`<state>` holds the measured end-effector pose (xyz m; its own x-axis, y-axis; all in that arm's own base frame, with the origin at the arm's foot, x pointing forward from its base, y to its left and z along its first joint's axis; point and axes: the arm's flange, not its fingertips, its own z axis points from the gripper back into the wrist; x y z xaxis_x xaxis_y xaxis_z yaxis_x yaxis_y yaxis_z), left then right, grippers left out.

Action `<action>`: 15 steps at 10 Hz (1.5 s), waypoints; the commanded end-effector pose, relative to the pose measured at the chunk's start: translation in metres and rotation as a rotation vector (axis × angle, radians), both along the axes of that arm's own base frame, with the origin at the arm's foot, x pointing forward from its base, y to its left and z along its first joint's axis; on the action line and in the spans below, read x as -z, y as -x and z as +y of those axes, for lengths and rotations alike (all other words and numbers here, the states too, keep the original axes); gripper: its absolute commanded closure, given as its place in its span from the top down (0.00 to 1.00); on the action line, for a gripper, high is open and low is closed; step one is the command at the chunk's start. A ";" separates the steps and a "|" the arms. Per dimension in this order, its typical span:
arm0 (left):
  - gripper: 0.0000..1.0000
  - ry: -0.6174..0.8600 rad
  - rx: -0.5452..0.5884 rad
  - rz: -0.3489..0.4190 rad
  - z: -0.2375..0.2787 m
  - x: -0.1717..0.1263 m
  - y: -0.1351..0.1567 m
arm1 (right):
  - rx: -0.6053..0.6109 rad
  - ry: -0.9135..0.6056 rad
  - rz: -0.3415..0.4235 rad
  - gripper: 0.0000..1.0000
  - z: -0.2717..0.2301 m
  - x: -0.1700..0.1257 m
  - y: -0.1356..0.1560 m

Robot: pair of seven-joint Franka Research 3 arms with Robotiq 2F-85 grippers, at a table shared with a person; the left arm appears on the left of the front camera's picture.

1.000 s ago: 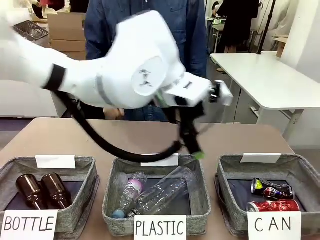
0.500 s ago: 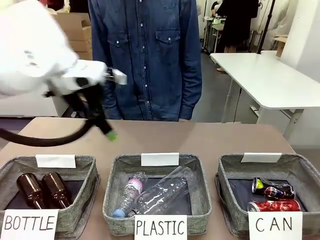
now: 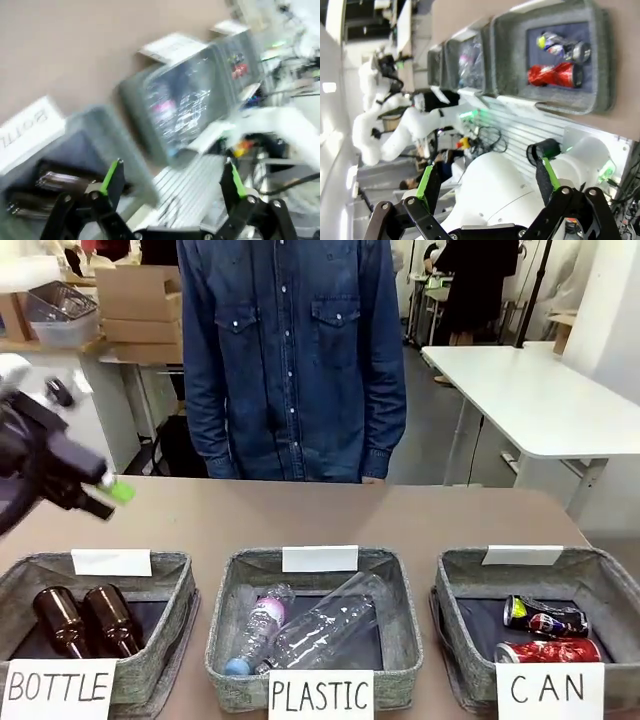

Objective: Sort the can waste into the basket.
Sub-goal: Pick up the can waste from the table and place it in the right Fabric basket.

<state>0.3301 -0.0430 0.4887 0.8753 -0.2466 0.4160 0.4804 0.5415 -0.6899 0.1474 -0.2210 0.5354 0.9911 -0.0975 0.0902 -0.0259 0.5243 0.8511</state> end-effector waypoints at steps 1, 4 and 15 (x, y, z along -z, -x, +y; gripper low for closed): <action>1.00 0.235 -0.079 0.002 -0.023 0.017 0.016 | -0.249 -0.209 0.021 1.00 0.047 -0.025 -0.022; 1.00 0.378 -0.060 0.082 -0.021 0.026 0.036 | -0.587 -0.539 0.153 1.00 0.202 -0.012 -0.052; 1.00 0.416 -0.019 0.100 -0.012 0.004 -0.008 | -0.472 -0.493 0.129 1.00 0.256 0.003 -0.083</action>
<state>0.3392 -0.0528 0.4856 0.9159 -0.0747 0.3945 0.4007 0.2327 -0.8862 0.2281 0.0375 0.5338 0.9376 0.3475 0.0119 -0.0268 0.0381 0.9989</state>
